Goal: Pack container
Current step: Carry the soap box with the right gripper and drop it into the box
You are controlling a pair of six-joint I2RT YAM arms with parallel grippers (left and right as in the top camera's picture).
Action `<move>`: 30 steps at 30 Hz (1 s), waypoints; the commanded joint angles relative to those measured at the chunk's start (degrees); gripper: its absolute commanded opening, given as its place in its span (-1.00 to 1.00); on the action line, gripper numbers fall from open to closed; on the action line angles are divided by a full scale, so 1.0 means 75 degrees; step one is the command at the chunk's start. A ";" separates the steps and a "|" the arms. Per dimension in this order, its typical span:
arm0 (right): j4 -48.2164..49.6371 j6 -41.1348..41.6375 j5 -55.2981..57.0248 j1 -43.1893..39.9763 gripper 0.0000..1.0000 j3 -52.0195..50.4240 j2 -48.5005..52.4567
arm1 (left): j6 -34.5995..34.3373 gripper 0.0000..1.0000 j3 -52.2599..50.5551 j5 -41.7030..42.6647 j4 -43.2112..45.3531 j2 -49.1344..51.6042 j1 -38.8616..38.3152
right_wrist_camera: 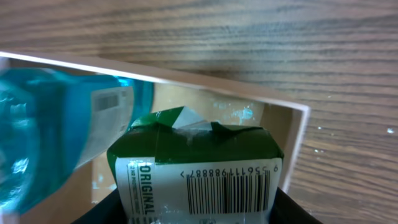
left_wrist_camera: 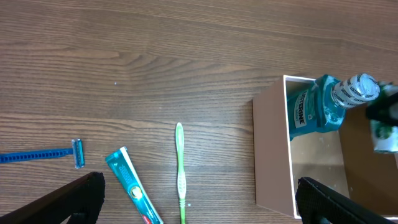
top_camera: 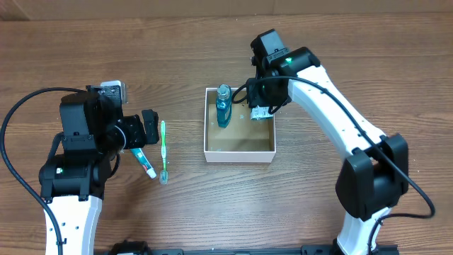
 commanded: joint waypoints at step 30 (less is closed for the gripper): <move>-0.0268 0.0239 0.1749 -0.0149 0.43 0.0784 -0.2101 | 0.0122 1.00 0.0172 -0.0064 0.0029 0.0032 0.0041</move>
